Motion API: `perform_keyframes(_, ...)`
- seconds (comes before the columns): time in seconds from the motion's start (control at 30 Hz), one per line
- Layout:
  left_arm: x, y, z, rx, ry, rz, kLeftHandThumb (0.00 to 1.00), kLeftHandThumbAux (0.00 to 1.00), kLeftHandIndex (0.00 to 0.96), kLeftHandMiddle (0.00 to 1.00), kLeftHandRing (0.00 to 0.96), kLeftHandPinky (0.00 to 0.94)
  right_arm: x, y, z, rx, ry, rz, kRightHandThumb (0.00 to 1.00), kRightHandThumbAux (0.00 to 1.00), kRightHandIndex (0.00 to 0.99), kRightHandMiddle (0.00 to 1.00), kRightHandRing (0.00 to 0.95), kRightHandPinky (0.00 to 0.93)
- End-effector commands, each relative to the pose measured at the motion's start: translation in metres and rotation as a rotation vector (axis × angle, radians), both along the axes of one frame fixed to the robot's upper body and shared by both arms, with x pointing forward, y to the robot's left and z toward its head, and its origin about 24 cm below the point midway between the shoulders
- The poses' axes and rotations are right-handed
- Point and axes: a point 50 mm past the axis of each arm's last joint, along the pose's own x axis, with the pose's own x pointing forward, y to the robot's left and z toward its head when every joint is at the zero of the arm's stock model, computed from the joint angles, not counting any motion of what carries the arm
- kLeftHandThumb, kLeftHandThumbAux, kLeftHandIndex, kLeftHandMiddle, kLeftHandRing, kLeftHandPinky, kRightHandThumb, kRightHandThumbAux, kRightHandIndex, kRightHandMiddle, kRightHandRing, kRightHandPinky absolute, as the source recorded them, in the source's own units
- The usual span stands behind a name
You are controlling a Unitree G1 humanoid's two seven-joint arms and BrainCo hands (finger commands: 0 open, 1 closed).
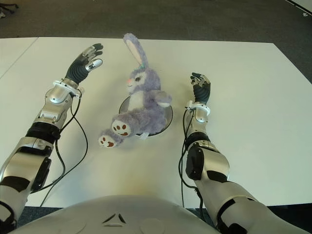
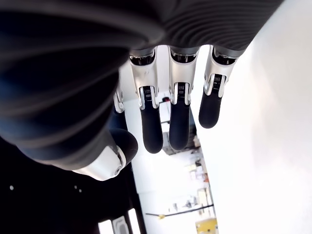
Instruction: Put the doll into the plate.
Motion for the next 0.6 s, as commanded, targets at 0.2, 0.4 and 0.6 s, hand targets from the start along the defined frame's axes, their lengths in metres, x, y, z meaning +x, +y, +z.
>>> perform_keyframes(0.2, -0.026, 0.034, -0.104, -0.199, 0.557, 0.505, 0.000, 0.420, 0.000, 0.000, 0.000, 0.000, -0.093, 0.014, -0.115, 0.202, 0.515, -0.036, 0.713, 0.738, 0.400, 0.309, 0.278, 0.218)
perform_keyframes(0.4, -0.029, 0.025, -0.112, -0.227, 0.569, 0.504, 0.000, 0.427, 0.000, 0.000, 0.000, 0.000, -0.092, 0.013, -0.115, 0.216, 0.510, -0.039, 0.714, 0.738, 0.400, 0.308, 0.279, 0.233)
perform_keyframes(0.6, -0.040, 0.009, -0.129, -0.277, 0.596, 0.502, 0.000, 0.442, 0.000, 0.000, 0.000, 0.000, -0.092, 0.012, -0.115, 0.211, 0.509, -0.040, 0.713, 0.738, 0.400, 0.307, 0.278, 0.224)
